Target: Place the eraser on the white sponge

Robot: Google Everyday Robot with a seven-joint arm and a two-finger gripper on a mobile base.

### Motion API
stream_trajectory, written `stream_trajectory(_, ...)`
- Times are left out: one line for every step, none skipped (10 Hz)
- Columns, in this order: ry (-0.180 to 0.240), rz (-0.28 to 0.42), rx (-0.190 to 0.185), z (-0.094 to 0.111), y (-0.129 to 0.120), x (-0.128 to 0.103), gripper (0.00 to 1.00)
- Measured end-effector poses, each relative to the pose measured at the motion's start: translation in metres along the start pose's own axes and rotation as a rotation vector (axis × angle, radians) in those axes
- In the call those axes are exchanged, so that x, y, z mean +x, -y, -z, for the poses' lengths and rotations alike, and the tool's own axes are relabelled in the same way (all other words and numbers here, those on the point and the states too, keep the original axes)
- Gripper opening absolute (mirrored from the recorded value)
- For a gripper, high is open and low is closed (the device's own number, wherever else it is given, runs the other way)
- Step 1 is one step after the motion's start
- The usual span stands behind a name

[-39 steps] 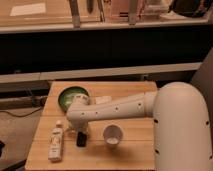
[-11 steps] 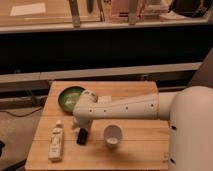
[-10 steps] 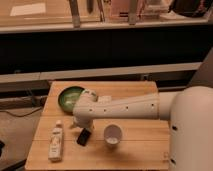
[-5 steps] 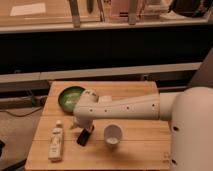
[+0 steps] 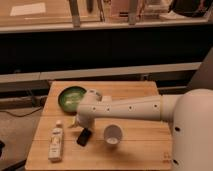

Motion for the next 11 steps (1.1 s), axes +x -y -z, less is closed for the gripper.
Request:
stream_trajectory(0.000,-0.005,-0.003,0.000,0.002,0.000,0.80)
stream_trajectory(0.001,-0.019,-0.012,-0.002,0.001,0.001,0.80)
stream_trajectory(0.004,-0.035,-0.025,-0.005,-0.001,0.001,0.80)
stream_trajectory(0.009,-0.042,-0.034,-0.009,0.000,0.000,0.80)
stream_trajectory(0.012,-0.048,-0.040,-0.011,0.000,0.000,0.80)
stream_trajectory(0.017,-0.059,-0.046,-0.015,-0.002,0.000,0.80)
stream_trajectory(0.021,-0.068,-0.048,-0.019,-0.004,0.000,0.80)
stream_trajectory(0.024,-0.072,-0.053,-0.023,-0.004,0.000,0.80)
stream_trajectory(0.030,-0.078,-0.068,-0.029,-0.004,-0.001,0.80)
stream_trajectory(0.033,-0.080,-0.084,-0.032,-0.005,-0.002,0.78)
stream_trajectory(0.037,-0.080,-0.114,-0.040,-0.003,-0.004,0.59)
